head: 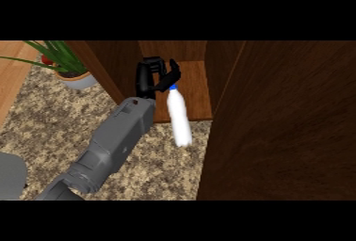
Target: Pick up the bottled water, place it into the cabinet and close the cabinet
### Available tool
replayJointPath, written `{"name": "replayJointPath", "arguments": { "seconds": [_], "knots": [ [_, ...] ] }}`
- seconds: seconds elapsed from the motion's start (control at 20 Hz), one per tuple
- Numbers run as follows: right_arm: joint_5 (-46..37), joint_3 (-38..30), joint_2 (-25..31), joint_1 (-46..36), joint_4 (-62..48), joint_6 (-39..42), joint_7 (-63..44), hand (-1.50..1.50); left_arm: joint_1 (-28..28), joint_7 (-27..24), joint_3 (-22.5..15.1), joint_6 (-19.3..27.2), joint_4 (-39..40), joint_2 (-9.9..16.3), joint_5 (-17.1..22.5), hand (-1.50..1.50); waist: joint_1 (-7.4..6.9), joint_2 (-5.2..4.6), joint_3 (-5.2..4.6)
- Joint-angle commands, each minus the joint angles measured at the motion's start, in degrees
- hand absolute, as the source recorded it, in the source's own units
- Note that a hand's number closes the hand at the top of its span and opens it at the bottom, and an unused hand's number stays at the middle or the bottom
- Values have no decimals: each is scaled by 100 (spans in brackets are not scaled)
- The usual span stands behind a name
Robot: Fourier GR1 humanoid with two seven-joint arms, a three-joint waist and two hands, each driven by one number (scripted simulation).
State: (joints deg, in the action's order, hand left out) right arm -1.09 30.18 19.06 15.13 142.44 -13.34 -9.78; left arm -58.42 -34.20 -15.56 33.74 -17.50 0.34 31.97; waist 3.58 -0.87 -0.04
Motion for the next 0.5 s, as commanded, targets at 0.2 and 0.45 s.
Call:
{"name": "replayJointPath", "arguments": {
  "seconds": [0.2,0.45],
  "knots": [
    [260,-184,62,153,347,154,-4,-150,-408,-336,39,131,881,-21,-282,-150,4,-33,0],
    [395,-279,109,140,483,297,-65,-150,-624,-238,172,87,1027,-30,-172,-150,109,-75,-3]
  ]
}}
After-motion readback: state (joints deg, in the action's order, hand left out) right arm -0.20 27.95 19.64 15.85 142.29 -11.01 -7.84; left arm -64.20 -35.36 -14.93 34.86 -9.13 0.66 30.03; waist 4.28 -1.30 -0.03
